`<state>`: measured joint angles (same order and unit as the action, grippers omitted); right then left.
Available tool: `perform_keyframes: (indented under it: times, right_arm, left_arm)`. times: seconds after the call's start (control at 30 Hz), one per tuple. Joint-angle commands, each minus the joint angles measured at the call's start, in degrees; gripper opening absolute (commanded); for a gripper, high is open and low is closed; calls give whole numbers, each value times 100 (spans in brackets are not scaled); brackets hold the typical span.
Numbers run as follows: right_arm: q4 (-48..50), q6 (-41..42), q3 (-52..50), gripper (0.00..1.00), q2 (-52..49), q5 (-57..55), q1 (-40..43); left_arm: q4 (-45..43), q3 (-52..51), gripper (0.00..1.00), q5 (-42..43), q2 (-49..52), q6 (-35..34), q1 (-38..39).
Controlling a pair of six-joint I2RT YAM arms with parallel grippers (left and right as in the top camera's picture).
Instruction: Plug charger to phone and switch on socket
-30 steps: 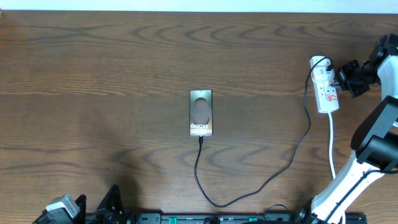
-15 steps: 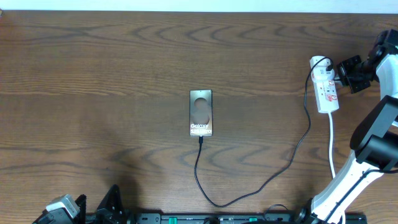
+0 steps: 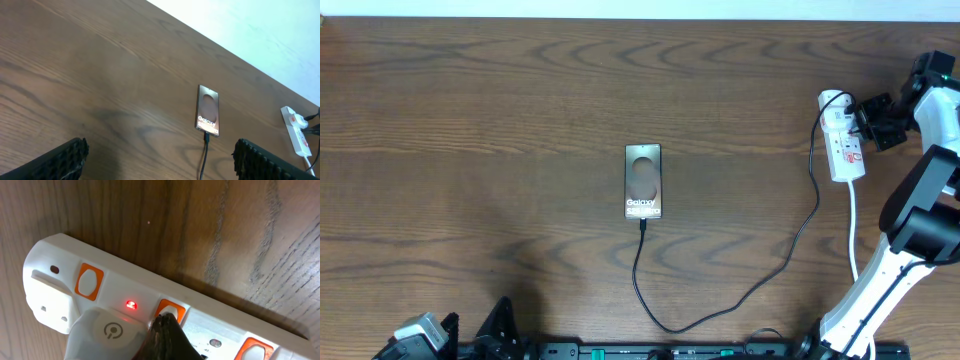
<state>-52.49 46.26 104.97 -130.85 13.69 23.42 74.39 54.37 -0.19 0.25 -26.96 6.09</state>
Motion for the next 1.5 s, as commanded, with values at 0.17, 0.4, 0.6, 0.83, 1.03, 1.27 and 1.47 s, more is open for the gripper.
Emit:
perform_keyframes:
  times: [0.17,0.4,0.6,0.83,1.03,1.27,1.47]
  right_arm:
    - [-236,-442,-2,2,-361,999,-254]
    - [-1016,-448,37,1,490,-546,-247]
    - [-1698,190,37,1,2146,-2535,-247]
    - [-1742,348,37,1,4223,-2400,-247]
    - [-1043,350,37,1,6496,-1814,-254]
    - [444,341,37,1,8144,-1311,-251]
    - [955,-157,37,2,8808,-369,-251]
  left_arm:
    - [-4,61,94,-50,-9,33,-28]
    - [0,61,94,-50,-11,33,-28]
    - [0,61,94,-48,-9,33,-28]
    - [-26,61,94,-48,-9,33,-28]
    - [-472,59,94,-376,-7,9,-28]
    - [-1652,-367,94,-717,-2,15,-28]
    - [-4905,-2326,95,-640,-2,15,-28]
